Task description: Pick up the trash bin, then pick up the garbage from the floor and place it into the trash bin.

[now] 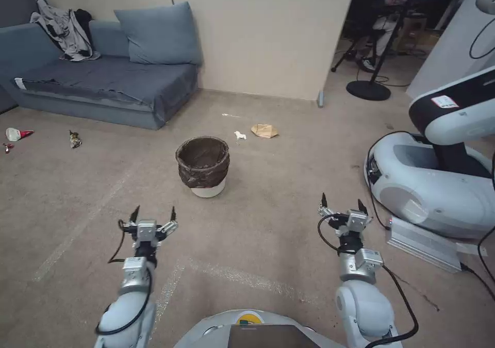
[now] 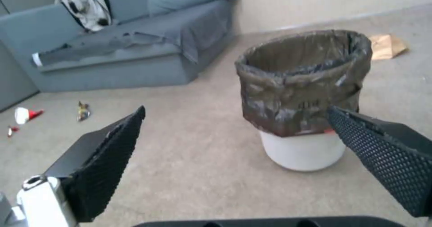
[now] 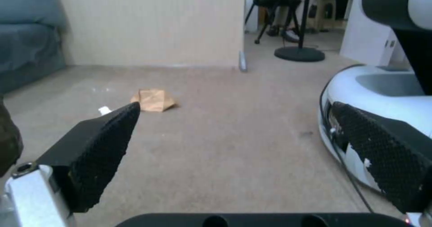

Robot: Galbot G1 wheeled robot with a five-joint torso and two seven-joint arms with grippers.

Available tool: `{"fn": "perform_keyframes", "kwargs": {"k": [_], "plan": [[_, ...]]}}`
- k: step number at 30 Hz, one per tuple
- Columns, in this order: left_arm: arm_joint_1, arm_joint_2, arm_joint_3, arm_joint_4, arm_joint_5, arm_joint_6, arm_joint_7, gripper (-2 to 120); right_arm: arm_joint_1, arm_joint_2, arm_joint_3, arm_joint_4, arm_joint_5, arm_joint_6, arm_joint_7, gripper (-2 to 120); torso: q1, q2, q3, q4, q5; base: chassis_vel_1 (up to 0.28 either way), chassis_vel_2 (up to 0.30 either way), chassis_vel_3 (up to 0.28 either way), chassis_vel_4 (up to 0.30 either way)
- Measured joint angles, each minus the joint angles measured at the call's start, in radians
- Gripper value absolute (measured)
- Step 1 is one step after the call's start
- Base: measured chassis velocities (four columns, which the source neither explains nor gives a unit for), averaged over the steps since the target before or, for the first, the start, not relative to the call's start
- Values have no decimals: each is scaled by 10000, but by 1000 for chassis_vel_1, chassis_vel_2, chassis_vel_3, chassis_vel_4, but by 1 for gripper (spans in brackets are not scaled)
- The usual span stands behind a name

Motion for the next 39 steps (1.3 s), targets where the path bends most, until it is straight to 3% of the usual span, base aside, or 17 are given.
{"fn": "perform_keyframes", "kwargs": {"k": [26,39], "plan": [[136,79,-163,-193,-297,134,18,100,-505,-107,-36,440,86,-538,-1483,100,1,-1,2,-3,3,0,0,0,0],[182,67,-112,-373,-322,184,2,100,-507,-127,-72,541,-36,-354,-1538,100,1,-1,1,-3,3,0,0,0,0]]}}
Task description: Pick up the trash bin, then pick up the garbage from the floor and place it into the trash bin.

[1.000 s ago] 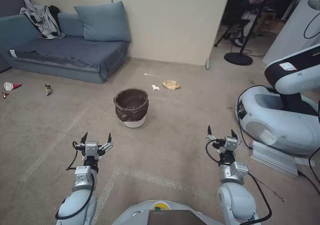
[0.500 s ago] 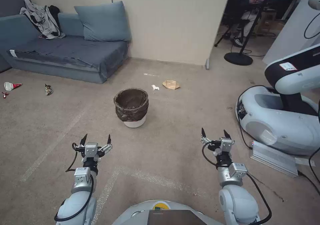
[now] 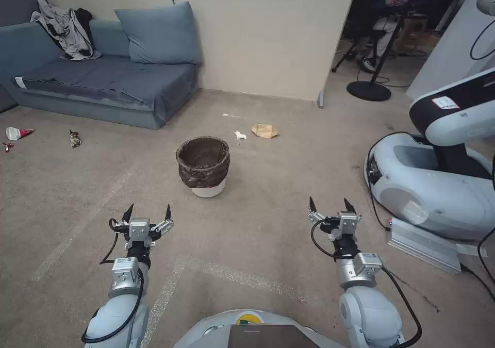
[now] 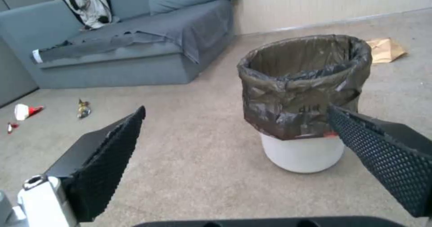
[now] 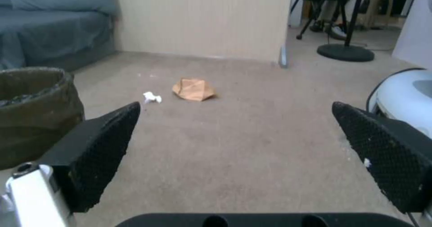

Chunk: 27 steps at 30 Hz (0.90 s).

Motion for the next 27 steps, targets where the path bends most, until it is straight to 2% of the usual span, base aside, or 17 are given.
{"fn": "perform_keyframes", "kwargs": {"k": [9,27], "plan": [[-3,13,6,-48,22,-11,4,100,9,3,-24,-25,0,40,-77,100,0,0,-1,0,0,-5,4,7,-5],[40,41,-46,-4,-2,-25,167,100,8,76,-70,-88,1,123,-46,100,1,-1,-1,0,1,-83,71,79,-79]]}}
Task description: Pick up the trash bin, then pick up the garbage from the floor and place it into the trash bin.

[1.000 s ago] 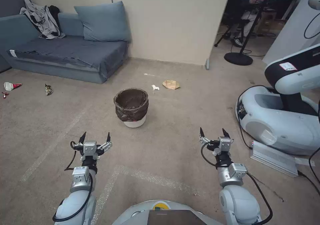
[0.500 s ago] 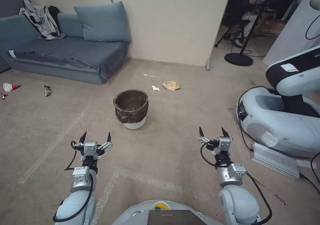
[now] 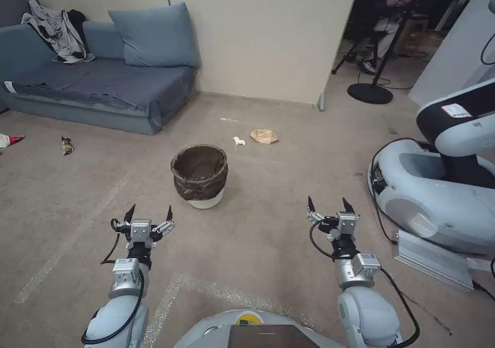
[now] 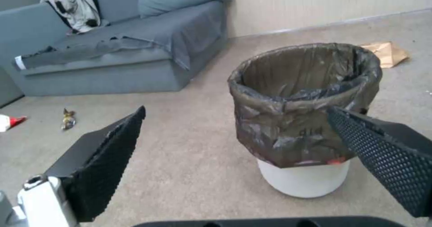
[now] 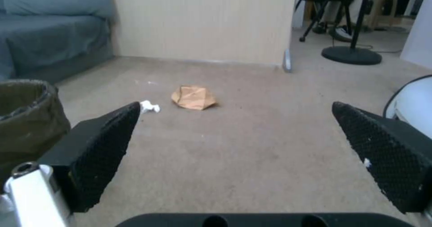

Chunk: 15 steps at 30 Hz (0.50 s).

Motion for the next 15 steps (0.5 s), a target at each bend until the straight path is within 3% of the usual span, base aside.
{"fn": "perform_keyframes", "kwargs": {"k": [15], "plan": [[14,2,-10,-59,-27,-37,12,100,-55,17,-15,-41,-22,100,-53,100,0,0,1,0,-1,-76,88,82,-88]]}}
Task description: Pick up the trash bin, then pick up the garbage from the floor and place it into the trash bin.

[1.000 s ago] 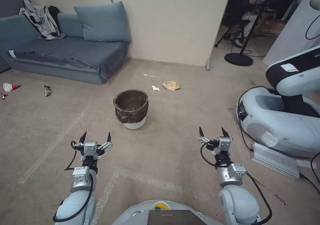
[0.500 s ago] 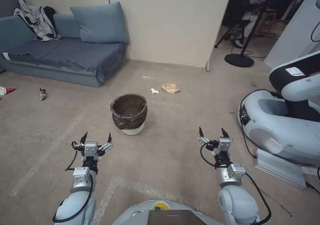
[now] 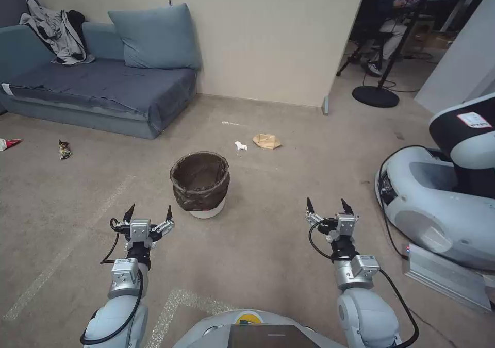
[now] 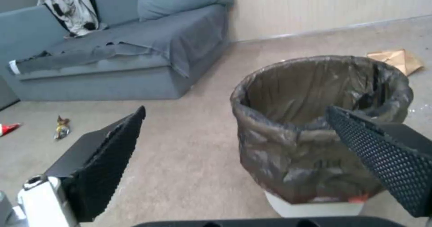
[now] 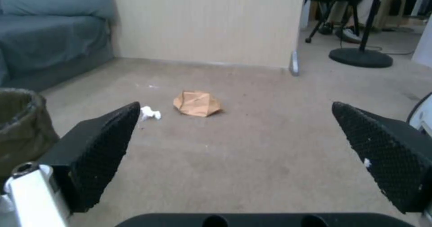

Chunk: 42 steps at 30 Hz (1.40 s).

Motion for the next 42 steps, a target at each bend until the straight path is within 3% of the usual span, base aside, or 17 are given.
{"fn": "perform_keyframes", "kwargs": {"k": [42], "plan": [[29,4,-50,-69,-60,13,46,100,32,34,-21,-165,-120,151,-35,100,0,0,-1,-1,0,-109,105,102,-105]]}}
